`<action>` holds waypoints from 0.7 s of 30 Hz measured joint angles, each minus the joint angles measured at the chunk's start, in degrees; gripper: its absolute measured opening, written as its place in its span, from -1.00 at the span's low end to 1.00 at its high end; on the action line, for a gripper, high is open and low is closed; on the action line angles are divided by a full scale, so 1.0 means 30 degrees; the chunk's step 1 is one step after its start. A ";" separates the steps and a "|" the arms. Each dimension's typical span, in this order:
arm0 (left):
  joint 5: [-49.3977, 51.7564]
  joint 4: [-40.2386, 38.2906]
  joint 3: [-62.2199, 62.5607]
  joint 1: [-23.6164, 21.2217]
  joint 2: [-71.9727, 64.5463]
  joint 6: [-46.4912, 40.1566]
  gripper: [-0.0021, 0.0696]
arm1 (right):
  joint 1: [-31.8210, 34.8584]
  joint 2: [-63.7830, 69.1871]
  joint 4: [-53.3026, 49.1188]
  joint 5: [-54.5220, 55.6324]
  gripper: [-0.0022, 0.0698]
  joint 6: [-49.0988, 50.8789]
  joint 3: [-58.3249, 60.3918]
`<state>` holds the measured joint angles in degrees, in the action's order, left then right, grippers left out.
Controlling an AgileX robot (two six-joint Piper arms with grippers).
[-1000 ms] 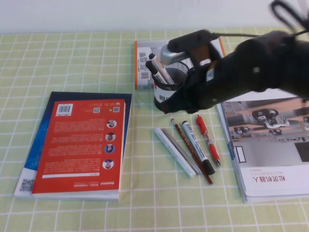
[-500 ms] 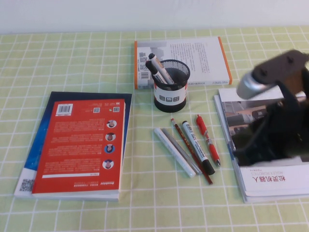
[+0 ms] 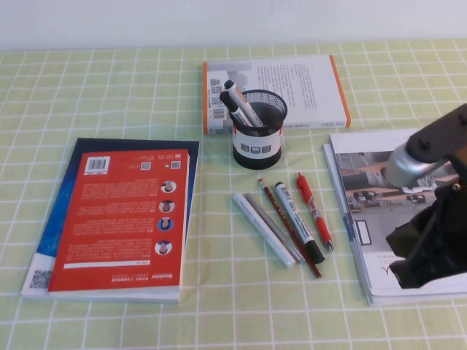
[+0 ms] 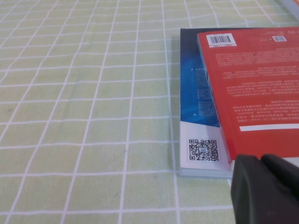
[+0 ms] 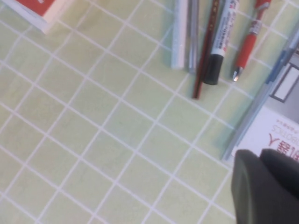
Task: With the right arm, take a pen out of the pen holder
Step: 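Take a marker out of the pen holder and lay it on the table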
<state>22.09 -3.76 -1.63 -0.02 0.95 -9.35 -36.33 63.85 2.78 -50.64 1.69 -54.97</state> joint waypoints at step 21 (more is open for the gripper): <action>0.0000 0.0000 0.0000 0.0000 0.0000 0.0000 -0.96 | 1.0144 -1.6239 -0.0121 1.5787 -0.97 0.0000 1.8432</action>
<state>22.09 -3.76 -1.63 -0.02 0.95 -9.35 -5.90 15.13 2.42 -3.28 1.69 0.32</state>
